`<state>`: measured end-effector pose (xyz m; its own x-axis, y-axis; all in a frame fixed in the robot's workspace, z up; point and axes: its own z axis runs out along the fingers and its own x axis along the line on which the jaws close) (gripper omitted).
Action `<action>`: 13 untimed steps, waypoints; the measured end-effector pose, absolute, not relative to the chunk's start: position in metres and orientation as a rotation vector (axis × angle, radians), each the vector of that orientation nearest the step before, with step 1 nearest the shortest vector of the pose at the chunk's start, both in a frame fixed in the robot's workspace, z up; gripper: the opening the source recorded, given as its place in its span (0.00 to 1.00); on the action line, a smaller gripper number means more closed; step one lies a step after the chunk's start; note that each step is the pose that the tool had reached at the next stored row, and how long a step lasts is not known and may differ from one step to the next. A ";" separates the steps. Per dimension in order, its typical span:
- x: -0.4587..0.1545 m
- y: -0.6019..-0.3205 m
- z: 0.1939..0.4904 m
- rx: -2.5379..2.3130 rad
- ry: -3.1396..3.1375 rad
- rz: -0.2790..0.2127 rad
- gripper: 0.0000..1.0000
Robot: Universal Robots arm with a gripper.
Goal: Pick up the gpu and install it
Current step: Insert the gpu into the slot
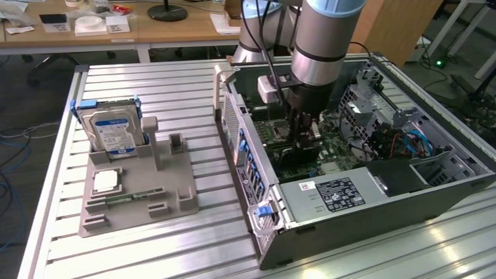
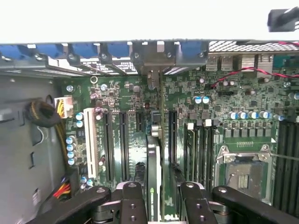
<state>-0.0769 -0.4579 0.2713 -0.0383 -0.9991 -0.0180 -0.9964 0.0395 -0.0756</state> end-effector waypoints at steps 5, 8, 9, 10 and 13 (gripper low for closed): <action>-0.077 -0.458 0.271 -2.132 2.216 -0.065 0.27; -0.077 -0.458 0.271 -2.132 2.216 -0.065 0.16; -0.077 -0.458 0.271 -2.132 2.216 -0.065 0.10; -0.077 -0.458 0.271 -2.132 2.216 -0.065 0.10; -0.077 -0.458 0.271 -2.132 2.216 -0.065 0.11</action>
<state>-0.0769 -0.4579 0.2714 -0.0382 -0.9991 -0.0182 -0.9963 0.0395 -0.0758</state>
